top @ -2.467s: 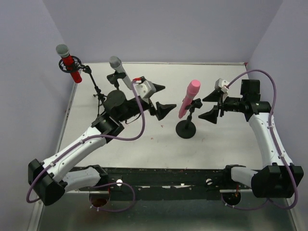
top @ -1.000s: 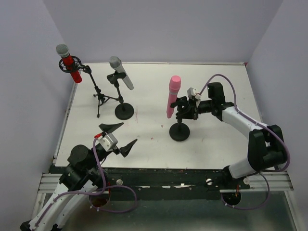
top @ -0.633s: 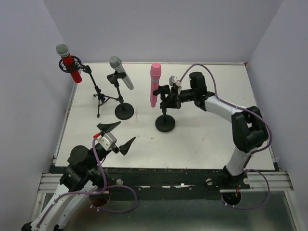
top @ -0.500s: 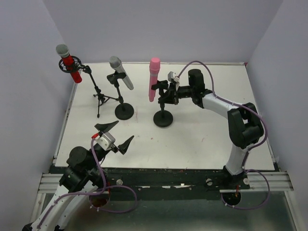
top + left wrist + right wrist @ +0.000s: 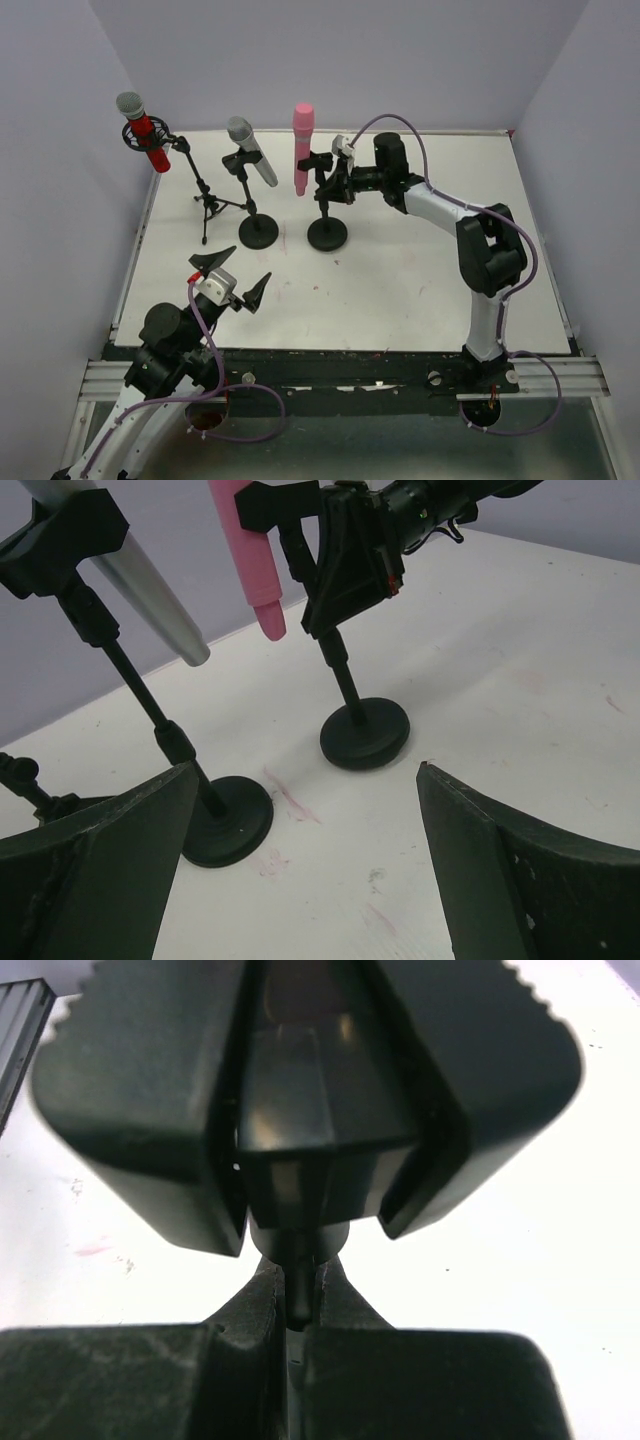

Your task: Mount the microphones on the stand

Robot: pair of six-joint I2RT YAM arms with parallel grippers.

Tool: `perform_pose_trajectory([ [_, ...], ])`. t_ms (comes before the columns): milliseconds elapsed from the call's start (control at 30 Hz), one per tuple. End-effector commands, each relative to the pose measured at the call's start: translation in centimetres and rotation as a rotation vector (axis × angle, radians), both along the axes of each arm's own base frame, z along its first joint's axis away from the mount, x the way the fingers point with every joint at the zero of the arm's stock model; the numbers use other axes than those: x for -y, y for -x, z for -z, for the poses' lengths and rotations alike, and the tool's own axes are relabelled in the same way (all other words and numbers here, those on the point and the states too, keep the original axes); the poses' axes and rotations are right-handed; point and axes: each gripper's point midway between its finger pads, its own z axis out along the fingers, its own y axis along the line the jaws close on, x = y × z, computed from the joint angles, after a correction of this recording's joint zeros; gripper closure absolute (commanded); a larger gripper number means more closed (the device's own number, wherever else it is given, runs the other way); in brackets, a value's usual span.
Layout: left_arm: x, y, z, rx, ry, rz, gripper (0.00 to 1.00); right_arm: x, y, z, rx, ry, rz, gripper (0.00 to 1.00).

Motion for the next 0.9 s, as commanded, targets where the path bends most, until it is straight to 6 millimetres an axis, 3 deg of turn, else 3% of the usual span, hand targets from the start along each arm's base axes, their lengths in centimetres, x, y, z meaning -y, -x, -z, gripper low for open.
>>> perform_pose_trajectory([
  [0, -0.7, -0.5, 0.1, -0.001, -0.007, -0.046, 0.01, -1.5, -1.7, -1.7, 0.037, -0.005, 0.024, 1.0],
  [200, -0.7, -0.4, -0.1, 0.007, 0.0, -0.043, 0.01, -3.2, -2.3, -1.3, -0.006, -0.01, 0.03, 1.0],
  [367, -0.7, -0.3, -0.1, 0.009, -0.001, -0.04, 0.01, -3.1, -1.7, 1.0, -0.031, 0.012, 0.007, 0.92],
  [567, -0.7, -0.5, 0.0, 0.003, -0.002, -0.044, 0.01, -1.6, -0.1, 1.8, 0.007, 0.046, 0.009, 0.6],
  [867, -0.1, -0.4, 0.1, -0.003, 0.0, -0.009, 0.01, 0.3, 1.0, 0.5, -0.017, 0.009, 0.074, 0.2],
])
